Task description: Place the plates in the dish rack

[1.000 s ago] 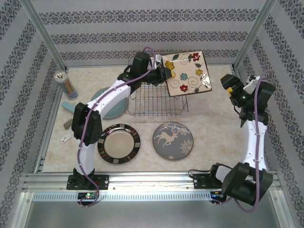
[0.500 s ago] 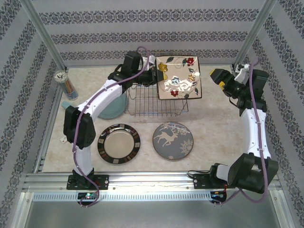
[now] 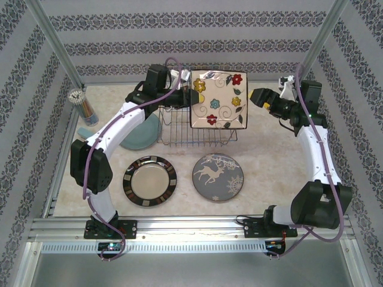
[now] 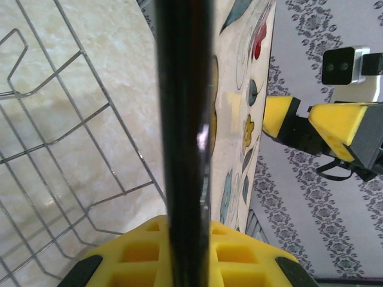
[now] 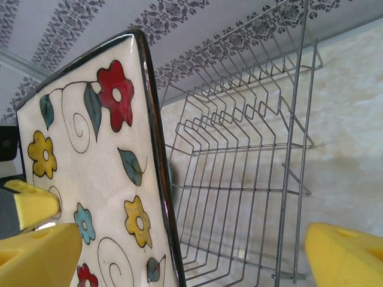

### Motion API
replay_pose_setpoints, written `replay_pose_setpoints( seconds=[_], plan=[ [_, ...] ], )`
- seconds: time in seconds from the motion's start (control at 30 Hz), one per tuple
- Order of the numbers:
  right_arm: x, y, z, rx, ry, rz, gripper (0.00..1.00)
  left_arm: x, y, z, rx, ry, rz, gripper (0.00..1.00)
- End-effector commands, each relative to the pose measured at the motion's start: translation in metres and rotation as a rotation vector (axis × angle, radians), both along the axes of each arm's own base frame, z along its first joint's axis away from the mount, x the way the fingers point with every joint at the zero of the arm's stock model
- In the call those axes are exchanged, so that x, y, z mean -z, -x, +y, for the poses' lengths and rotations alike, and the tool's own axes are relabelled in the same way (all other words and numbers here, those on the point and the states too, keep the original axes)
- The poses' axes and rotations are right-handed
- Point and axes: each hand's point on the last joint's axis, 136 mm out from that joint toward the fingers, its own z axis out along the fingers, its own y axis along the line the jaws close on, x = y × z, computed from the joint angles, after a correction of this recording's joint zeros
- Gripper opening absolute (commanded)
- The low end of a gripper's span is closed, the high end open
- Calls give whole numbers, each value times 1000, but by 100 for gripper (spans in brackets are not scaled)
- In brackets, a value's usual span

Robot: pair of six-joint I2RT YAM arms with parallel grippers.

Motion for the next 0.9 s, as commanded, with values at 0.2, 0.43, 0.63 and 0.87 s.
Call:
replay_pose_setpoints(
  seconds=[0.2,0.43,0.63,0.87],
  plan=[
    [-5,1,33,-174,46,-84,94,-87,19,14,84,91,-289,0],
    [9,-7,42,-224,46,-73,87,-86,23,14,112,99,-296,0],
    [6,-5,58,-313,-13,-121,85,-94,30,12,144,141,-311,0],
    [4,-4,70,-382,-42,-117,74,-92,31,9,170,154,-310,0]
  ],
)
